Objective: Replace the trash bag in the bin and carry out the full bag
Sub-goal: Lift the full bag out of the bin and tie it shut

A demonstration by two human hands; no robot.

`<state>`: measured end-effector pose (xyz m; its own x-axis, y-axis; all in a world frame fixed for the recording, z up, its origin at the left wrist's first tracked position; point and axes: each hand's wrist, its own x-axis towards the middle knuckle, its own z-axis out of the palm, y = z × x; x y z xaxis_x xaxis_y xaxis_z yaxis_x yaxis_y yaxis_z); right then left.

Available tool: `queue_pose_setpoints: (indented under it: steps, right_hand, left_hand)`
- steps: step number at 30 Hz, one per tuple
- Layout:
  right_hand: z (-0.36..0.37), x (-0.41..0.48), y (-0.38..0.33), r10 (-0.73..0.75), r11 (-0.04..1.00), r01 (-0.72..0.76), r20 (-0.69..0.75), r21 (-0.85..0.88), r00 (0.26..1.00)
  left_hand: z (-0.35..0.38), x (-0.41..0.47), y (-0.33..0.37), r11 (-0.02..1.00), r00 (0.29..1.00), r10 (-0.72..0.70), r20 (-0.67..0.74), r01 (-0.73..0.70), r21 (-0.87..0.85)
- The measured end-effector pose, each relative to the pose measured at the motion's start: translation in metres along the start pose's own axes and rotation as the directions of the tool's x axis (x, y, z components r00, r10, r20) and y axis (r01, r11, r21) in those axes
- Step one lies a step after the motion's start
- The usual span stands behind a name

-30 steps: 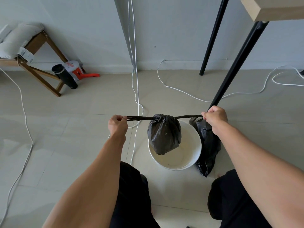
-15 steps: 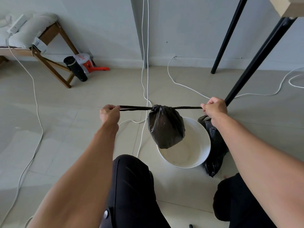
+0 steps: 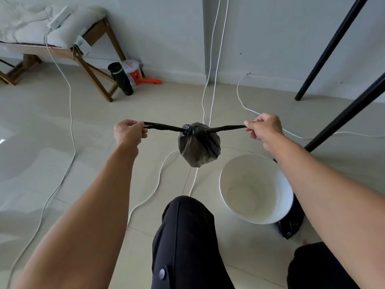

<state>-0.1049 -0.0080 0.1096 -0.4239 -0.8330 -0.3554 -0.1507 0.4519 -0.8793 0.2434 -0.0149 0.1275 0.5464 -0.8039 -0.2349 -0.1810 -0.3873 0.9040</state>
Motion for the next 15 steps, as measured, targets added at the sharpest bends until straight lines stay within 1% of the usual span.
queue_pose_setpoints:
  steps: [4,9,15]
  right_hand:
    - [0.046,-0.008,0.010,0.017,0.995,-0.004,0.141,-0.095,0.990]
    - [0.101,-0.015,0.025,0.008,0.983,0.037,0.247,-0.178,0.969]
    - [0.149,-0.016,0.043,0.042,0.958,0.084,0.423,-0.275,0.905]
  left_hand:
    - [-0.011,0.011,-0.030,0.998,0.998,-0.060,-0.009,0.060,-0.030]
    - [-0.025,0.031,-0.079,0.992,0.992,-0.124,-0.020,0.124,-0.023]
    - [-0.034,0.057,-0.128,0.981,0.981,-0.191,-0.021,0.191,-0.021]
